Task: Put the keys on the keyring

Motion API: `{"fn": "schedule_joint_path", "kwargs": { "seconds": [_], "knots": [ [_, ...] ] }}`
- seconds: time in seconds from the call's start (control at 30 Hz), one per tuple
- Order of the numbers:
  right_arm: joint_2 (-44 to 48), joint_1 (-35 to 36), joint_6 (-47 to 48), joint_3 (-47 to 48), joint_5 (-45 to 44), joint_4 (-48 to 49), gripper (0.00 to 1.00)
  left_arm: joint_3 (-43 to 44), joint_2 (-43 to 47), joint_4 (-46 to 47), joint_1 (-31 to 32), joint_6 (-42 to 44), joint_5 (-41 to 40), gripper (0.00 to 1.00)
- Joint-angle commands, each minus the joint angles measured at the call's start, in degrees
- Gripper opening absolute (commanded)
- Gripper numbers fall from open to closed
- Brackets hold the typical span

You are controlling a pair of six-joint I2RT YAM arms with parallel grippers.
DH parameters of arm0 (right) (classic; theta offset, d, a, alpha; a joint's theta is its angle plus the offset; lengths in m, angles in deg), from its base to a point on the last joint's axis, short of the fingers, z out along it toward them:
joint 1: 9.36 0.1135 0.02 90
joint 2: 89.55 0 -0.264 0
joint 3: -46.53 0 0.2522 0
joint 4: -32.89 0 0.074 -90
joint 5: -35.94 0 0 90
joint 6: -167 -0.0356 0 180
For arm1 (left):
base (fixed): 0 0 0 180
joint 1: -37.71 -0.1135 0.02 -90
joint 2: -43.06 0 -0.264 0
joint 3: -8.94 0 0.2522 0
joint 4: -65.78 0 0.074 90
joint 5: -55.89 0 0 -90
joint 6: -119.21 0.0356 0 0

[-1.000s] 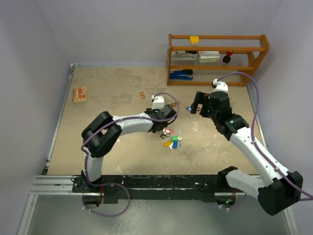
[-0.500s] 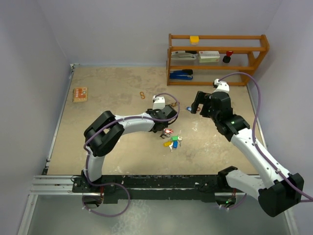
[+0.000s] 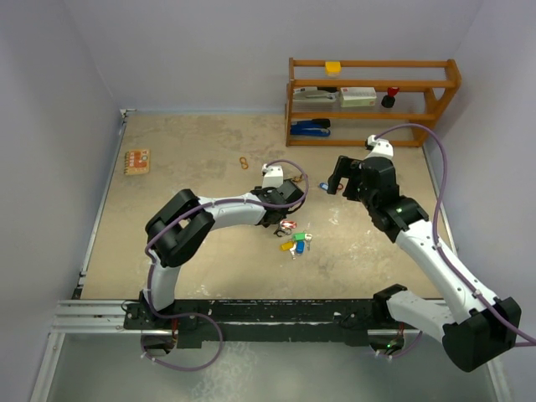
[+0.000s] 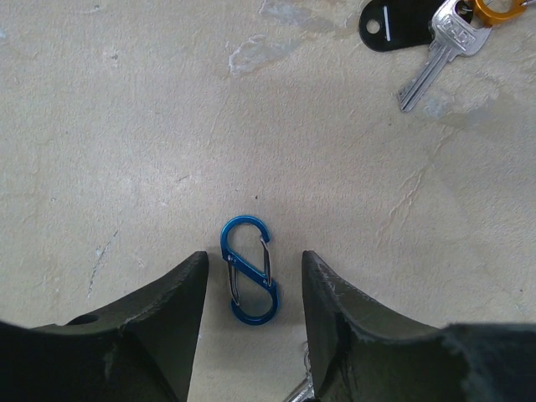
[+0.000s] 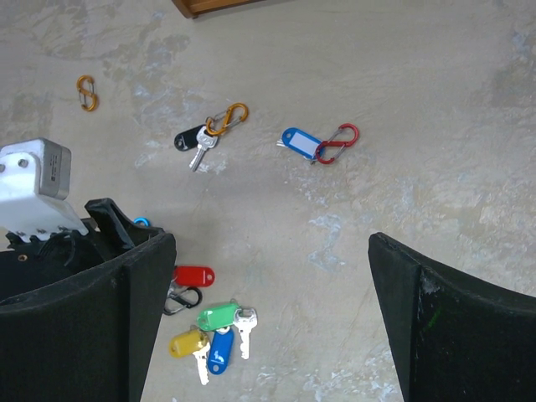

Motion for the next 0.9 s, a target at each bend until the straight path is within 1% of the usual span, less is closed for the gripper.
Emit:
{"fn": "schedule_joint_path", "kwargs": {
  "seconds": [0.0, 0.27, 0.37, 0.43, 0.5, 0.53, 0.57, 0.6, 0.87],
  "knots": [
    [1.79, -0.11, -0.18, 1.21, -1.10, 0.82, 1.00, 1.55, -0.86, 0.35, -0.16, -0.53, -0.42, 0.45],
    [1.88, -0.04, -0.20, 1.29, -1.17, 0.74, 1.00, 1.43, -0.87, 0.03, -0.16, -0.45, -1.01, 0.41],
    [1.92, -0.05, -0.17, 1.30, -1.21, 0.73, 1.00, 1.38, -1.01, -0.03, -0.16, -0.43, -1.17, 0.39],
    [1.98, -0.04, -0.19, 1.26, -1.21, 0.63, 1.00, 1.41, -1.09, -0.10, -0.22, -0.36, -1.29, 0.36],
    [1.98, -0.06, -0.18, 1.32, -1.21, 0.67, 1.00, 1.36, -1.14, -0.05, -0.27, -0.28, -1.43, 0.25],
    [1.98, -0.05, -0.20, 1.30, -1.21, 0.63, 1.00, 1.36, -1.07, -0.05, -0.32, -0.26, -1.55, 0.16],
    [1.98, -0.06, -0.20, 1.30, -1.21, 0.63, 1.00, 1.43, -1.01, -0.12, -0.33, -0.19, -1.56, 0.06],
    [1.98, -0.07, -0.16, 1.30, -1.21, 0.62, 1.00, 1.33, -0.94, -0.14, -0.37, -0.17, -1.63, 0.00],
    [1.99, -0.10, -0.18, 1.29, -1.17, 0.64, 1.00, 0.89, 0.44, 0.23, -0.40, 0.21, -2.73, 0.00]
  ]
}}
